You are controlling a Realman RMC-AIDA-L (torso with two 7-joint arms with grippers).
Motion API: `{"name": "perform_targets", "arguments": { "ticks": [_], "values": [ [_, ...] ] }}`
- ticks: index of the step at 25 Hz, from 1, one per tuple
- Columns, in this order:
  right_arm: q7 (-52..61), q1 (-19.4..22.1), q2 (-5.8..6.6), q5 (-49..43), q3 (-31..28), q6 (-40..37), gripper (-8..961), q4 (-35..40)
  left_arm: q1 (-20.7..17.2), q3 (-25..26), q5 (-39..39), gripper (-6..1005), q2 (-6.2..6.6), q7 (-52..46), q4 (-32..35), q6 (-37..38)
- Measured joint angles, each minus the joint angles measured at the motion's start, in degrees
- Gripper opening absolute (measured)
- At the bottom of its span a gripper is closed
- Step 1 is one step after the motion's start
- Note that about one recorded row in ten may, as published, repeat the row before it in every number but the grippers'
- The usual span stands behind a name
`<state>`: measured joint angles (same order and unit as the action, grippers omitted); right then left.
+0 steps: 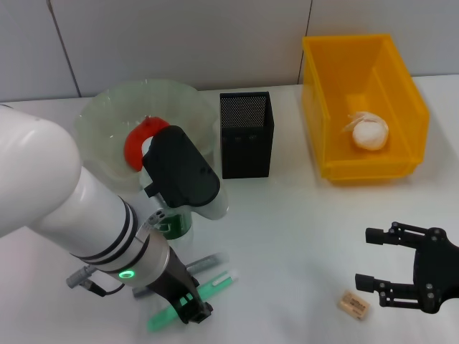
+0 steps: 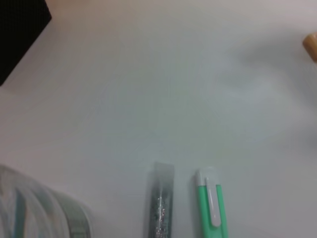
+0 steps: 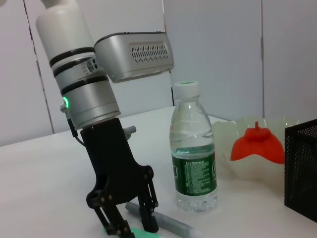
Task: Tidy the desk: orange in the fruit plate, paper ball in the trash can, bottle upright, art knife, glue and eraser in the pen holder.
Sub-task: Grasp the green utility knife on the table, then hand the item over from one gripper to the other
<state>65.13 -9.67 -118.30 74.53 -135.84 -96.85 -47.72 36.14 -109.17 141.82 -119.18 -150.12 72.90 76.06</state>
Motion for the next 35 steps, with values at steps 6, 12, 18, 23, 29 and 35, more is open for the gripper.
{"name": "perform_targets", "arguments": {
  "ticks": [6, 12, 18, 23, 29, 35],
  "values": [
    [0.0, 0.0, 0.0, 0.0, 0.1, 0.0, 775, 0.0, 0.1, -0.1, 0.4, 357, 0.0, -0.1, 0.2, 0.3],
    [0.0, 0.0, 0.0, 0.0, 0.2, 0.0, 775, 0.0, 0.5, -0.6, 0.6, 345, 0.0, -0.1, 0.1, 0.3],
    [0.0, -0.1, 0.0, 0.0, 0.2, 0.0, 776, 0.0, 0.9, -2.3, 1.9, 334, 0.0, -0.3, 0.1, -0.1],
    [0.0, -0.1, 0.0, 0.0, 0.0, 0.0, 776, 0.0, 0.8, -2.1, 2.1, 189, 0.01, -0.7, 2.3, 0.4],
    [0.1, 0.0, -0.01, 0.0, -1.2, 0.0, 775, 0.0, -0.6, -0.5, -0.4, 188, 0.01, -0.6, 9.4, 1.9],
    [0.1, 0.2, -0.17, 0.0, -4.6, 0.0, 775, 1.3, -6.2, 4.8, -10.5, 189, 0.22, 5.0, 26.6, -1.3]
  ]
}}
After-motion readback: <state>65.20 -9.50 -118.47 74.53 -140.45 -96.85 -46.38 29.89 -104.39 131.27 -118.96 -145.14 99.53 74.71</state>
